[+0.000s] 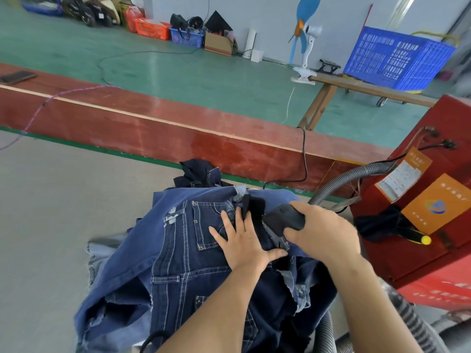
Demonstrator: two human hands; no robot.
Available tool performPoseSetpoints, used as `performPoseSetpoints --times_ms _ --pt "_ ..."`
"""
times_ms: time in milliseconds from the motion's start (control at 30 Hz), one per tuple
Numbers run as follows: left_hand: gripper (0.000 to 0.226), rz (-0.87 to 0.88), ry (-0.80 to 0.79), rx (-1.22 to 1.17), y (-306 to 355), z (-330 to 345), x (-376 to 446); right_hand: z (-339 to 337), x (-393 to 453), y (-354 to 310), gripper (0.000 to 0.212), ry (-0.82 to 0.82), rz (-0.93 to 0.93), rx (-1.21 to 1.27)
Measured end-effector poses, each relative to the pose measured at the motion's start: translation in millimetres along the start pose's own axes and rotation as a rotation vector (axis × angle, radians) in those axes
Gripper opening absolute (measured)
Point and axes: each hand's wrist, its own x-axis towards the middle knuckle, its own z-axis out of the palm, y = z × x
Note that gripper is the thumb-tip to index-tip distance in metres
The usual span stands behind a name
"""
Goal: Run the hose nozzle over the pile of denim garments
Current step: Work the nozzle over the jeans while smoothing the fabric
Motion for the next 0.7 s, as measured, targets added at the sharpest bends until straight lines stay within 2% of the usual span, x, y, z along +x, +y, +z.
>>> performPoseSetpoints --times_ms 100,233,400,567,700 --pt "0.126 0.007 0.001 0.003 -1.0 -0.8 0.0 -5.1 -9.2 5.3 0.032 -0.077 -0.037 -0.055" --pt "0.118 0.006 0.013 0.004 -0.6 -0.3 -0.7 4.9 -13.9 2.1 0.039 -0.164 -0.061 -0.118" --pt "0.118 0.005 -0.003 0.021 0.9 1.3 0.8 22.3 -4.8 -6.8 0.031 -0.101 -0.058 -0.127" --pt "0.105 0.001 0.024 0.007 -1.7 2.3 3.1 30.5 4.9 -19.5 0.033 -0.025 -0.066 -0.109" --pt "0.125 -0.002 0.012 -0.014 -1.7 1.9 0.7 13.5 2.1 -2.9 0.035 -0.066 -0.064 -0.043"
